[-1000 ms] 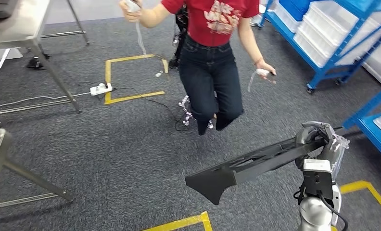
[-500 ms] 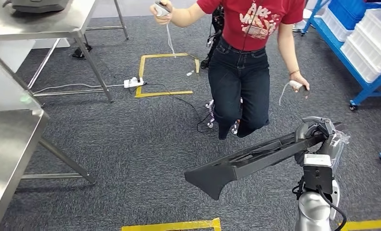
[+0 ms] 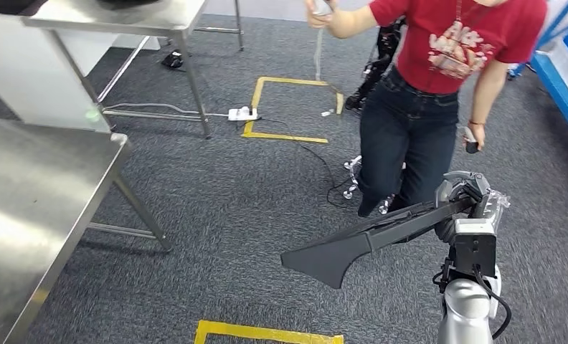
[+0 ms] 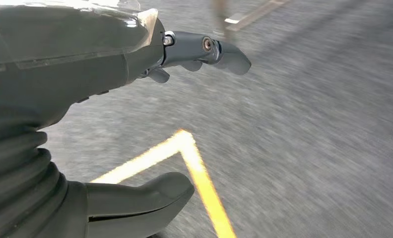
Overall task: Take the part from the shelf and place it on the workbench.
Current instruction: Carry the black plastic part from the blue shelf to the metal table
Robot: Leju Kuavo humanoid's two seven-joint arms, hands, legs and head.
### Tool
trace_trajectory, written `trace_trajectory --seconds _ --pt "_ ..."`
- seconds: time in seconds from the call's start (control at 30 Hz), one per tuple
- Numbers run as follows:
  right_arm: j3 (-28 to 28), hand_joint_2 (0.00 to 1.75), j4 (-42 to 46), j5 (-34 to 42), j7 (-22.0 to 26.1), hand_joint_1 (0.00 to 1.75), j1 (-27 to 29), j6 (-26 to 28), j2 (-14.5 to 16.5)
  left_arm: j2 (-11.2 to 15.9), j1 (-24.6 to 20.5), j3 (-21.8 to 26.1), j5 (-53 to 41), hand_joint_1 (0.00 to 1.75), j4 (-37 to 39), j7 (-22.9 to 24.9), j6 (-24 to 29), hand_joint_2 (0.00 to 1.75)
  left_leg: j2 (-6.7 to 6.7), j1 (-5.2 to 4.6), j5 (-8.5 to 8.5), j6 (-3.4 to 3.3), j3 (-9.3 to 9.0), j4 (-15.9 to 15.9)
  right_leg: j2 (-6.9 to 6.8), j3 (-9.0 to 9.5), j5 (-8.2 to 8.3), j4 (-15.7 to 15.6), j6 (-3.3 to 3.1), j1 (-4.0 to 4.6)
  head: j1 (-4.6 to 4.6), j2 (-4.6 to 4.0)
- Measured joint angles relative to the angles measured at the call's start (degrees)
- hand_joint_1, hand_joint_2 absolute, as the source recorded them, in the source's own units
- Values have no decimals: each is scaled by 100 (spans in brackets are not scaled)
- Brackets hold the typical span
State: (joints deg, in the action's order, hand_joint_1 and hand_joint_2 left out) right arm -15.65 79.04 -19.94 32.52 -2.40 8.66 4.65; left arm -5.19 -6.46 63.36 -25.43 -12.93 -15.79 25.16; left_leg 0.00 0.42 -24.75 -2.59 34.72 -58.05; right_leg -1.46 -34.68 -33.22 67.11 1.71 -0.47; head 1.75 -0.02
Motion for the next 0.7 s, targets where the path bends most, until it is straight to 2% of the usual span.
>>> trace_trajectory --seconds 0.03,0.07,0.1,0.13,0.17,0.2,0.23,0.27,0.3,0.33,0.37,0.4,0.43,0.5,0.53,0.57,0.6,0.63,0.67,0.7 --pt "-6 175 -62 -40 -11 175 -51 12 -13 -25 -1 -11 -34 0 14 320 150 175 -74 -1 9 -17 11 -1 68 -192 -134 387 -7 -6 3 0" --pt "-6 175 -139 -77 -28 175 -121 23 -21 -63 4 -26 -93 0 32 692 311 175 -154 -1 13 -21 17 -2 100 -327 -194 644 9 -12 2 0" --pt "1 175 -234 -112 -47 175 -224 31 -24 -110 16 -47 -161 0 53 1086 481 175 -232 -1 16 -20 17 -4 114 -377 -170 715 47 -22 3 0" --pt "11 175 -350 -149 -64 175 -352 48 -26 -166 30 -72 -228 0 73 1464 651 175 -306 1 20 -15 12 -7 131 -318 -57 559 101 -38 2 0" --pt "30 175 -474 -190 -75 175 -497 75 -30 -236 42 -94 -284 0 87 1767 802 175 -379 4 26 -4 6 -9 177 -166 117 209 158 -57 3 0" --pt "57 175 -600 -227 -78 175 -643 104 -37 -306 49 -109 -317 0 99 1983 919 175 -454 2 35 16 8 -15 301 16 290 -219 200 -81 5 0" --pt "89 175 -719 -254 -78 175 -772 132 -45 -371 48 -120 -337 0 112 2137 1007 175 -532 -4 43 43 19 -22 403 167 427 -572 207 -96 2 0" --pt "121 175 -827 -270 -77 175 -880 153 -53 -425 47 -130 -352 0 122 2238 1071 175 -604 -9 56 76 38 -25 477 266 509 -806 191 -101 1 0" --pt "150 175 -922 -278 -76 175 -969 165 -58 -467 51 -141 -360 0 132 2307 1111 175 -670 -10 75 117 63 -22 505 307 539 -903 154 -92 -1 0" --pt "177 175 -1003 -279 -76 175 -1040 178 -60 -499 61 -151 -370 0 142 2358 1139 175 -733 -4 97 158 87 -10 438 314 555 -905 107 -77 -4 0" --pt "209 175 -1075 -280 -74 175 -1111 195 -55 -527 75 -160 -381 0 149 2405 1172 175 -738 8 109 193 111 -9 374 320 575 -915 65 -87 -4 0" --pt "242 175 -1140 -280 -72 175 -1183 209 -51 -549 86 -164 -391 0 156 2456 1211 175 -650 7 82 224 146 -48 316 324 594 -925 25 -96 -8 0" --pt "272 175 -1203 -277 -69 175 -1255 223 -48 -564 89 -169 -399 0 161 2505 1261 175 -499 3 -8 247 216 -181 252 325 609 -938 -21 -111 -20 0" --pt "312 175 -1350 -260 -57 175 -1399 250 -52 -587 80 -178 -410 0 165 2569 1368 175 -163 1 -341 280 500 -778 116 327 609 -948 -88 -101 -40 0" --pt "334 175 -1449 -244 -48 175 -1480 274 -57 -598 77 -181 -433 0 166 2593 1411 175 -89 11 -509 295 686 -1162 42 327 602 -947 -112 -87 -47 0" --pt "365 175 -1571 -226 -33 175 -1569 302 -63 -608 79 -182 -485 0 164 2626 1441 175 -61 20 -602 306 829 -1457 -29 327 597 -946 -119 -76 -46 0" --pt "405 175 -1700 -202 -11 175 -1660 330 -69 -621 87 -172 -568 0 152 2657 1461 175 -46 26 -597 315 886 -1576 -99 329 593 -945 -123 -71 -47 0" --pt "444 175 -1819 -175 13 175 -1745 356 -74 -635 97 -144 -671 0 129 2680 1469 175 -21 30 -494 318 831 -1471 -165 334 589 -944 -126 -69 -48 0" --pt "483 175 -1928 -149 36 175 -1822 378 -81 -648 104 -92 -785 0 96 2678 1475 175 45 32 -321 312 668 -1162 -228 344 580 -943 -123 -69 -48 0" --pt "518 175 -2021 -124 51 175 -1894 398 -92 -664 106 -13 -888 0 61 2648 1480 175 202 26 -159 299 457 -765 -290 357 568 -940 -114 -58 -48 0"
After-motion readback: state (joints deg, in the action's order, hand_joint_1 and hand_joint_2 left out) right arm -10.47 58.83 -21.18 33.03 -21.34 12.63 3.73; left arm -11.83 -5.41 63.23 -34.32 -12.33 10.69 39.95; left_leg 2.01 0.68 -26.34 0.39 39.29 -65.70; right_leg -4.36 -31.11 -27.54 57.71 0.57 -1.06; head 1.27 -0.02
